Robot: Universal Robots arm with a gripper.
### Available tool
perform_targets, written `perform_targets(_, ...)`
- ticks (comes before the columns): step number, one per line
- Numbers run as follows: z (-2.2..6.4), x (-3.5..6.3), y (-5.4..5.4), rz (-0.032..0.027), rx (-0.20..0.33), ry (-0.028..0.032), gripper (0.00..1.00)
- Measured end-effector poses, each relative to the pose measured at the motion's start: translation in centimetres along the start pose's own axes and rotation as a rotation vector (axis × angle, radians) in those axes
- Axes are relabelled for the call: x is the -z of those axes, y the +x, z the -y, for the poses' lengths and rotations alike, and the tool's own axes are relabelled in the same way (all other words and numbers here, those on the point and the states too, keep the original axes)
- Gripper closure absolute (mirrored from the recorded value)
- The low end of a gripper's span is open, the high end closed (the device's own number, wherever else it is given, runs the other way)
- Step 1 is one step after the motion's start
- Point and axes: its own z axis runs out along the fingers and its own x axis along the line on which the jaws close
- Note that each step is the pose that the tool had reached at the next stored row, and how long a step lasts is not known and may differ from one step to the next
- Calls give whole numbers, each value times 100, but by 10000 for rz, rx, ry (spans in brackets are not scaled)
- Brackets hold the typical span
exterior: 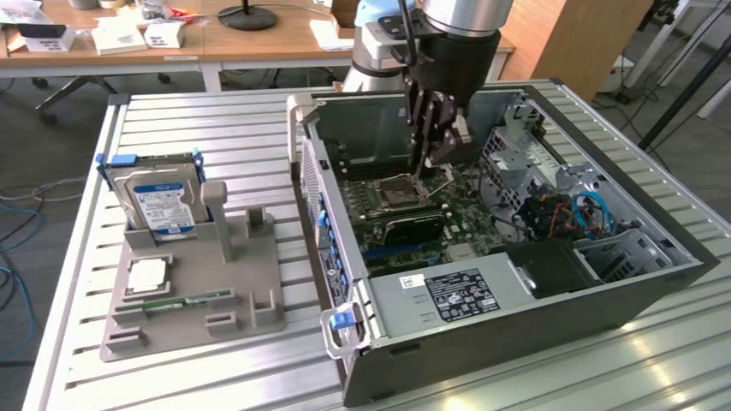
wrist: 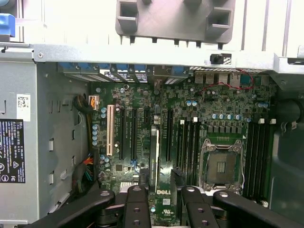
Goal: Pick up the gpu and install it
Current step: 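Press down on the gpu until it lock into place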
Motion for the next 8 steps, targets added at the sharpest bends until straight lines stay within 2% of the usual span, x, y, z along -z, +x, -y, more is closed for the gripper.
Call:
perform_targets(1, 0, 0, 0, 0, 0, -1, 68)
perform_targets(4, 0, 0, 0, 1, 0, 0, 86)
perform_targets(8, 0, 0, 0, 0, 0, -1, 90)
